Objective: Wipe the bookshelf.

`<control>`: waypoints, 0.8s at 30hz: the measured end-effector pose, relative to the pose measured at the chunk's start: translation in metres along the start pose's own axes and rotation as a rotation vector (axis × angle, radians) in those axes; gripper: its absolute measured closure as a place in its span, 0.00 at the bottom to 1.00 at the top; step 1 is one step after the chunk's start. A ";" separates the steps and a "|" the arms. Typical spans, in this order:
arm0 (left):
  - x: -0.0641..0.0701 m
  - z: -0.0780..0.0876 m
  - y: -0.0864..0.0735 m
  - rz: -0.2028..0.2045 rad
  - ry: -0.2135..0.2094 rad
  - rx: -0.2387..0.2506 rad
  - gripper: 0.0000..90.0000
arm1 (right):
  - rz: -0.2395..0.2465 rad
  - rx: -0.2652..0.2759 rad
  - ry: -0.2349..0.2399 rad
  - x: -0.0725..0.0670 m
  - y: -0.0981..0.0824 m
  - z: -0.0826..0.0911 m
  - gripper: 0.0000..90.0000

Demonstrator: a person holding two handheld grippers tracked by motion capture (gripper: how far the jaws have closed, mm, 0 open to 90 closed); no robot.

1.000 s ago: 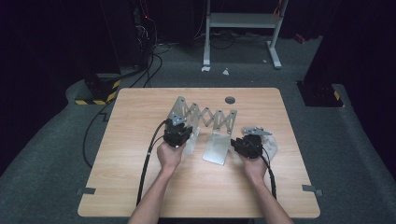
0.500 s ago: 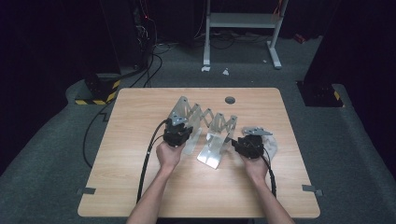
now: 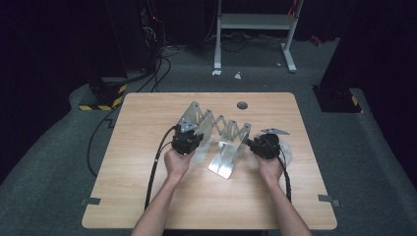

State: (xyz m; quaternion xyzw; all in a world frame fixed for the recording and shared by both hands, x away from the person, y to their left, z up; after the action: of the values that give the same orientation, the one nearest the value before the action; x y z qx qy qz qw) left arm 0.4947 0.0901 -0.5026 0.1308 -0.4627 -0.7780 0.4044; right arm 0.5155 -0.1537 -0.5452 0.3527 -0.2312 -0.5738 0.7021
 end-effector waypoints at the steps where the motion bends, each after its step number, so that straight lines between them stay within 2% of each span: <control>1: 0.000 0.000 0.000 -0.001 -0.001 0.001 0.98 | 0.000 0.002 -0.001 0.000 0.000 0.000 0.71; 8: 0.003 -0.002 0.004 -0.040 -0.022 -0.026 0.99 | -0.008 0.020 0.007 0.002 0.005 0.003 0.67; 14: 0.003 -0.005 0.006 -0.051 -0.045 -0.032 0.99 | 0.002 0.014 0.022 0.001 0.008 0.003 0.68; 24: 0.006 -0.016 0.016 -0.111 -0.107 -0.068 0.99 | 0.032 0.003 0.066 -0.005 -0.009 0.014 0.68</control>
State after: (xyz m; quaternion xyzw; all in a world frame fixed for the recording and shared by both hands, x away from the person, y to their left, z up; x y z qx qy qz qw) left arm 0.5086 0.0715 -0.4969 0.1010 -0.4491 -0.8203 0.3395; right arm 0.4982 -0.1535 -0.5423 0.3690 -0.2143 -0.5502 0.7178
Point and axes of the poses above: each handheld gripper's, and its own axes: z roughly backward along the jaws, y roughly out of its top, x roughly to its right, the point moved 7 cm from there along -z, roughly forward along the jaws, and after that the axes turned 10 degrees about -y, right-handed, at the moved point
